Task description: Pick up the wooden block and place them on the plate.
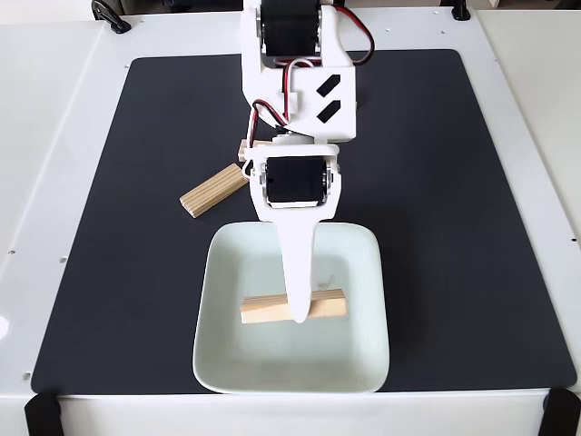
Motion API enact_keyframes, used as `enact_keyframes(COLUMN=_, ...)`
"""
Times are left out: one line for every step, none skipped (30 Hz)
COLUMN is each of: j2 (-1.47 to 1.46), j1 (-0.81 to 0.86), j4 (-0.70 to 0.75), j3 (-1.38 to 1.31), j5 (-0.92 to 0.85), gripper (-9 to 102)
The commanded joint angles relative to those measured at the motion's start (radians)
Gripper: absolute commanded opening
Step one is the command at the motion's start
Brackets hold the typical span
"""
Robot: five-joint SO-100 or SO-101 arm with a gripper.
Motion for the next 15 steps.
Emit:
enact_keyframes(j2=0.014, j1=0.018, j4=-0.012, j3=-0.041, j5=0.018, gripper=-1)
enact_keyframes(j2=0.014, j1=0.021, j4=-0.012, j3=-0.04, j5=0.034, gripper=-1)
enact_keyframes(j2=0.014, j1=0.021, j4=-0.012, j3=-0.04, j5=0.04, gripper=-1)
enact_keyframes(j2=0.014, j1=0.021, j4=-0.012, j3=-0.04, j5=0.043, gripper=-1)
enact_keyframes(j2=0.014, j1=0.021, j4=-0.011, j3=-0.04, j5=0.041, gripper=-1)
enact_keyframes(j2=0.014, j1=0.021, j4=-0.009, j3=-0.038, j5=0.041, gripper=-1)
enact_keyframes(j2=0.014, j1=0.021, j4=-0.008, j3=-0.038, j5=0.041, gripper=-1)
enact_keyframes(j2=0.014, j1=0.021, j4=-0.008, j3=-0.037, j5=0.041, gripper=-1)
enact_keyframes(j2=0.014, j1=0.023, j4=-0.006, j3=-0.037, j5=0.04, gripper=-1)
enact_keyframes(j2=0.014, j1=0.028, j4=-0.006, j3=-0.037, j5=0.04, gripper=-1)
enact_keyframes(j2=0.014, j1=0.031, j4=-0.006, j3=-0.035, j5=0.04, gripper=-1)
enact_keyframes(j2=0.014, j1=0.031, j4=-0.006, j3=-0.035, j5=0.038, gripper=-1)
enact_keyframes(j2=0.014, j1=0.032, j4=-0.009, j3=-0.035, j5=0.038, gripper=-1)
enact_keyframes(j2=0.014, j1=0.032, j4=-0.009, j3=-0.037, j5=0.038, gripper=-1)
enact_keyframes(j2=0.014, j1=0.032, j4=-0.009, j3=-0.038, j5=0.038, gripper=-1)
